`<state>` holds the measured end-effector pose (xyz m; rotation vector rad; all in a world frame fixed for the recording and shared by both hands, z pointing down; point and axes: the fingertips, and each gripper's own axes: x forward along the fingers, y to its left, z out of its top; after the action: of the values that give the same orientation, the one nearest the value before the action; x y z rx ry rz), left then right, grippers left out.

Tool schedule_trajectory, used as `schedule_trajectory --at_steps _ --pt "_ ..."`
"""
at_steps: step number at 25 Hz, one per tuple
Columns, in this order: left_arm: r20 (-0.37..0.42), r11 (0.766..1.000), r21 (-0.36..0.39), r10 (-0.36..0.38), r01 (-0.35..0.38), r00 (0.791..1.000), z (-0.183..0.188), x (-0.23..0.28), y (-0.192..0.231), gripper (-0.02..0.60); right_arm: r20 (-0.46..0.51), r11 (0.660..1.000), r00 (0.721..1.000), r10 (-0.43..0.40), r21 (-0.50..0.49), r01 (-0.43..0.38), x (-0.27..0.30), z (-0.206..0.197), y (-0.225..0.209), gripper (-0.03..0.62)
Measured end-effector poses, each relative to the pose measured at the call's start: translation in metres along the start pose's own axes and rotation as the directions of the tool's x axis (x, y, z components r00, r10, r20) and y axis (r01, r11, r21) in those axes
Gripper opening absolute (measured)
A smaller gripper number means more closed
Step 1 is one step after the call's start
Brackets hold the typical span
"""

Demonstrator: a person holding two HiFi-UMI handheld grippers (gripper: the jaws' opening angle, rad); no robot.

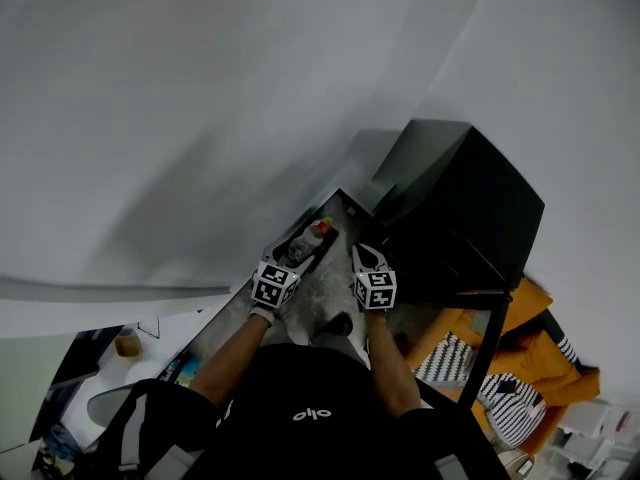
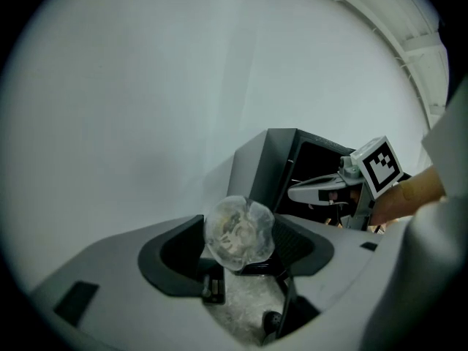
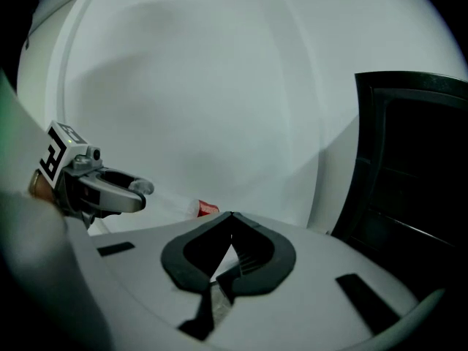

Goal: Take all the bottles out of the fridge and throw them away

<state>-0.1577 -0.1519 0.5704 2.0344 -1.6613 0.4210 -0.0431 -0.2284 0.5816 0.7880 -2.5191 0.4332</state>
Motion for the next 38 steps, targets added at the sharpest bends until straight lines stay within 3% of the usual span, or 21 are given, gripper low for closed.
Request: schedule_trajectory --at_steps 12,17,24,32,38 --pt "-0.072 0.999 -0.042 0.013 -0.016 0.997 -0.037 0.023 0.059 0.296 -0.042 0.999 0.999 0.027 -0.027 -0.028 0.063 0.004 0.002 0.009" --pt "-0.112 0.997 -0.070 0.012 -0.020 0.994 -0.071 0.059 0.078 0.296 -0.073 0.999 0.997 0.026 -0.021 -0.027 0.095 -0.018 -0.016 0.009" --pt "-0.152 0.996 -0.090 -0.012 -0.002 0.988 -0.134 0.129 0.105 0.296 -0.108 1.000 0.994 0.021 -0.001 -0.021 0.153 -0.077 -0.039 0.009" --pt "-0.212 0.993 -0.111 -0.053 0.030 0.976 -0.233 0.218 0.119 0.296 -0.166 0.999 0.986 0.027 0.034 -0.022 0.226 -0.183 -0.060 0.009" --pt "-0.177 0.993 -0.109 -0.059 0.040 0.982 -0.257 0.274 0.128 0.296 -0.155 0.997 0.987 0.029 0.076 -0.018 0.254 -0.230 -0.065 0.009"
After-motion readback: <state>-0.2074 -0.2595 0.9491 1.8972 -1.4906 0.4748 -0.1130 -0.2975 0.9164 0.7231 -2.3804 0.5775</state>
